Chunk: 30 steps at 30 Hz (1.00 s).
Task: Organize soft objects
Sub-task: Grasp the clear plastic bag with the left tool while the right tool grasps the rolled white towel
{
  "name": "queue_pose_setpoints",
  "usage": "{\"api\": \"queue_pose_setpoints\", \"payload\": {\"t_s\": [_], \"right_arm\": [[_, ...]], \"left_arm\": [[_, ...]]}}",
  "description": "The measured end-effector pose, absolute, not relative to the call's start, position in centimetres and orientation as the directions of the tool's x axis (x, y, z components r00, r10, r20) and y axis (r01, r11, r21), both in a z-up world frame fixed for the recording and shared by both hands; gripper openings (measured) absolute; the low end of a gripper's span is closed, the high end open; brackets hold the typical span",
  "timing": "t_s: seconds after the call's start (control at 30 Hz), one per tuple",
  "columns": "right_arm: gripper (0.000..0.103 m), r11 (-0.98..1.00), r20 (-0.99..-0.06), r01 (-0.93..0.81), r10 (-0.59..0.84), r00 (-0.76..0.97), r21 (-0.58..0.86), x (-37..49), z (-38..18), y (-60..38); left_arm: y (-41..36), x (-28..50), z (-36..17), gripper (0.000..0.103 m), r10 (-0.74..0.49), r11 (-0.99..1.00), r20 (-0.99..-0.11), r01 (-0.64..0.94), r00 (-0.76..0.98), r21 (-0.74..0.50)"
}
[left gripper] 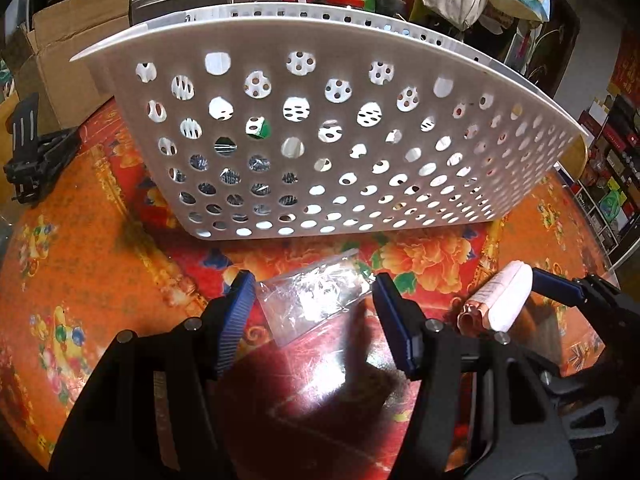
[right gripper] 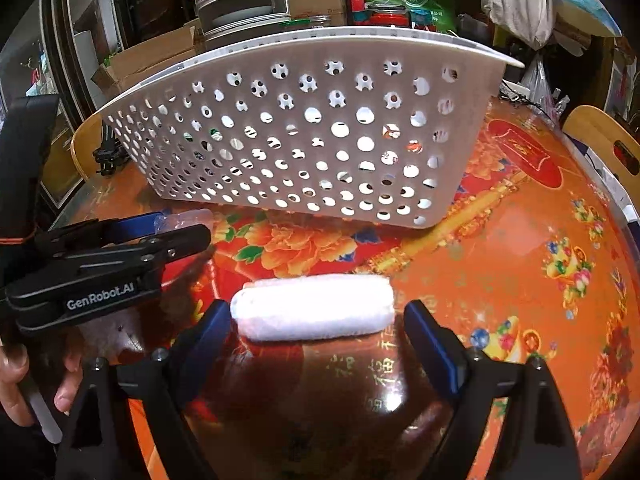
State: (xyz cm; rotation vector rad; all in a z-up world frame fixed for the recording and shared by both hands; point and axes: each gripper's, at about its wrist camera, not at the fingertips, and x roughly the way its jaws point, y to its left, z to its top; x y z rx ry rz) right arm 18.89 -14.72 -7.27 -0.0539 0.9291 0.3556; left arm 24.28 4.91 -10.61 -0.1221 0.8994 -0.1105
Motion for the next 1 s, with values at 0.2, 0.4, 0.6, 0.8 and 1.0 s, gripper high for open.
{"api": "queue_pose_setpoints", "payload": {"t_s": [0.2, 0.4, 0.6, 0.8, 1.0], "right_arm": [[0.077, 0.94, -0.793, -0.329, 0.264, 0.548, 0.086, 18.8, -7.2, -14.3], [0.074, 0.942, -0.799, -0.333, 0.237, 0.553, 0.049, 18.7, -7.3, -13.6], [0.073, 0.939, -0.809, -0.343, 0.185, 0.557, -0.022, 18.5, -7.6, -12.3], [0.071, 0.938, -0.808, -0.345, 0.177, 0.562, -0.035, 18.4, -7.6, -11.9], [0.071, 0.939, -0.797, -0.343, 0.194, 0.572, -0.018, 18.1, -7.4, -12.2]], "left_arm": [[5.4, 24.3, -10.8, 0.059, -0.152, 0.987, -0.771, 0.047, 0.618, -0.157], [5.4, 24.1, -10.7, 0.059, -0.151, 0.987, -0.772, 0.047, 0.618, -0.155], [5.3, 24.1, -10.7, 0.059, -0.149, 0.987, -0.772, 0.046, 0.618, -0.154], [5.3, 24.1, -10.7, 0.059, -0.15, 0.987, -0.772, 0.046, 0.618, -0.156], [5.7, 24.0, -10.7, 0.059, -0.155, 0.986, -0.769, 0.045, 0.62, -0.163]]}}
